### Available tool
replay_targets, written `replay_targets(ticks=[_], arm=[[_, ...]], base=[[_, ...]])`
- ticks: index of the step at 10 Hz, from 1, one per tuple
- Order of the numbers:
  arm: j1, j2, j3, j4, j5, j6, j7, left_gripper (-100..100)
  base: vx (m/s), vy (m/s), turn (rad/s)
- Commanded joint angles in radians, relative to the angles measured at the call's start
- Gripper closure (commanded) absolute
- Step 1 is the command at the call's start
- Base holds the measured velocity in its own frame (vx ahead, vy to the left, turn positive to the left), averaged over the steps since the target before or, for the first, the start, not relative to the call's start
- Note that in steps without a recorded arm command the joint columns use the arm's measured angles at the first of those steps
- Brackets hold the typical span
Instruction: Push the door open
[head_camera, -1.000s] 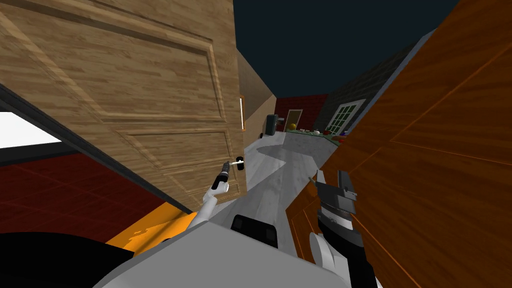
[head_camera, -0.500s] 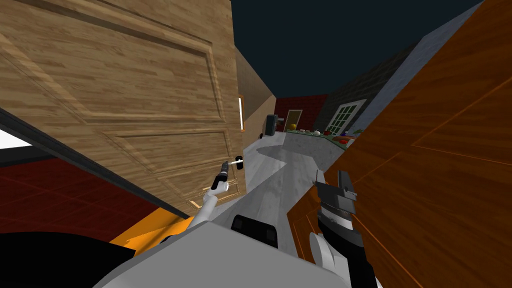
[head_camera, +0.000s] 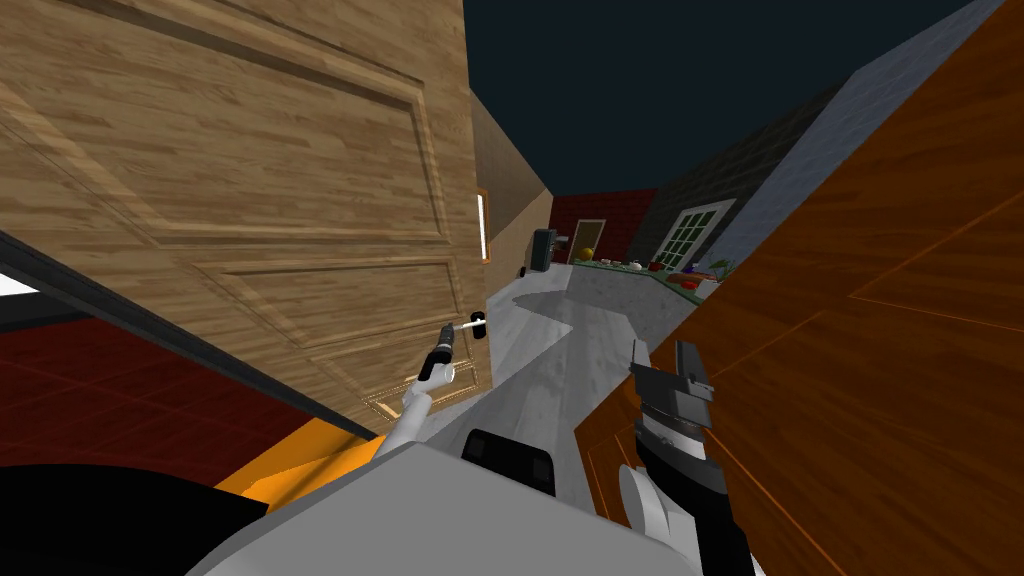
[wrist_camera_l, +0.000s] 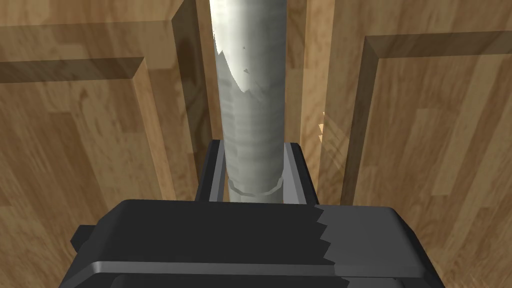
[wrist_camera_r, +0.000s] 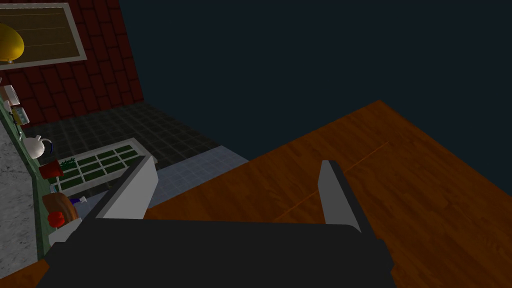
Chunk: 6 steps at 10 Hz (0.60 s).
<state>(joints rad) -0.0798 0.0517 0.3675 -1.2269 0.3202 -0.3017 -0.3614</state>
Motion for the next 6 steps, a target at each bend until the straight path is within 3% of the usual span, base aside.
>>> replay_targets(ticks=[1,4,5,6], arm=[[-0.018,0.019,0.034,0.006,0.017,-0.023,-0.022,100],[-0.027,0.013,0.064,0.014,0.057,-0.031,-0.067,100],[-0.033,0.008,0.083,0.019,0.084,-0.036,-0.097,100],[-0.033,0.008,0.083,0.019,0.084,-0.036,-0.097,100]], base=[[0.054,0.007,-0.010],[0.101,0.013,-0.005],[0.145,0.009,-0.048],[0.118,0.010,0.001]])
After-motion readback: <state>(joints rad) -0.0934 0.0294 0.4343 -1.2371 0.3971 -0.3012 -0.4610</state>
